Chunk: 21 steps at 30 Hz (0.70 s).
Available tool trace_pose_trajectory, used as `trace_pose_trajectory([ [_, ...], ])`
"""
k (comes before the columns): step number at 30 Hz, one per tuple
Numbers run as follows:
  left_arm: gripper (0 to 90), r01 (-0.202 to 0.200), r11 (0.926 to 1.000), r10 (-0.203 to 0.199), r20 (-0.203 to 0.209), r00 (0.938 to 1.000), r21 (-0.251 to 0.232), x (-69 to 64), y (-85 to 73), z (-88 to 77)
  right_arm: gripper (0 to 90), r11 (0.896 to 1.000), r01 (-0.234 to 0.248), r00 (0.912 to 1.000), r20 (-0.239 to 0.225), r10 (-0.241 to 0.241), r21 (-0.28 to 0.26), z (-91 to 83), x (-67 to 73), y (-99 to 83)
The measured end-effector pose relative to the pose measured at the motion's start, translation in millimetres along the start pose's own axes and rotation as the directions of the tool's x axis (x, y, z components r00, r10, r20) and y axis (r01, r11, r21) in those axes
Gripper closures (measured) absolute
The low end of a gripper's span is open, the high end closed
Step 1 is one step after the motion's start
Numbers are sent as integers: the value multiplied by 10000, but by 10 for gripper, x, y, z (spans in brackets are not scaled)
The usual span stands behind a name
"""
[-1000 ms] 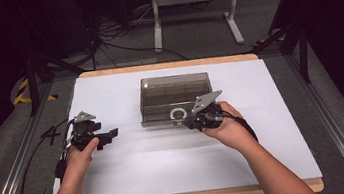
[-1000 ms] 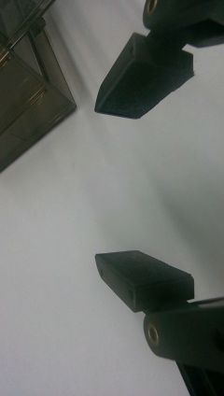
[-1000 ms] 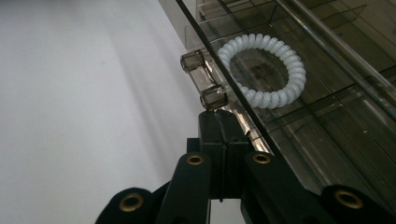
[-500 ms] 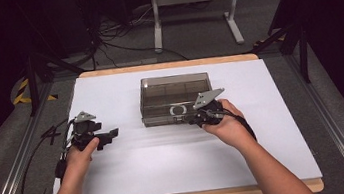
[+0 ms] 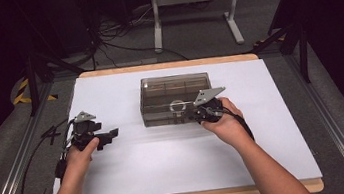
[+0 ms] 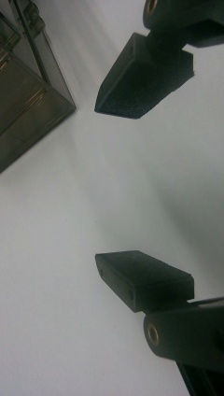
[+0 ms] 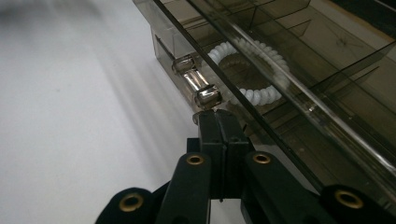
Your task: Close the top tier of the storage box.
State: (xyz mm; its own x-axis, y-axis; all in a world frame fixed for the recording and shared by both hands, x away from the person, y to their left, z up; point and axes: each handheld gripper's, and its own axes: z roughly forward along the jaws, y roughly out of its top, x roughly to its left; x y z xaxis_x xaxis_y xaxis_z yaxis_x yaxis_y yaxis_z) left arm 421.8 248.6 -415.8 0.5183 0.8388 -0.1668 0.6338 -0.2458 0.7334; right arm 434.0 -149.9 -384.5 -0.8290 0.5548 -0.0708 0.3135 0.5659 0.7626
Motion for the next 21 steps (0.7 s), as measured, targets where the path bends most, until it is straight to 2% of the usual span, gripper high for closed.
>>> trace_pose_trajectory([
  [11, 244, 7, 10000, -7, 1, 10000, 23, -4, 0, 0, 900, 9995, -100, 9993, 367, 111, -304, 29, -39, 10],
  [16, 244, -16, 10000, 16, -32, 10000, 29, 1, 0, 10, 900, 9991, -265, 9979, 583, 284, -327, 52, -50, 17],
  [21, 244, -28, 10000, 28, -24, 10000, 34, -8, 3, 14, 900, 9995, -193, 9971, 734, 212, -260, 55, -32, 23],
])
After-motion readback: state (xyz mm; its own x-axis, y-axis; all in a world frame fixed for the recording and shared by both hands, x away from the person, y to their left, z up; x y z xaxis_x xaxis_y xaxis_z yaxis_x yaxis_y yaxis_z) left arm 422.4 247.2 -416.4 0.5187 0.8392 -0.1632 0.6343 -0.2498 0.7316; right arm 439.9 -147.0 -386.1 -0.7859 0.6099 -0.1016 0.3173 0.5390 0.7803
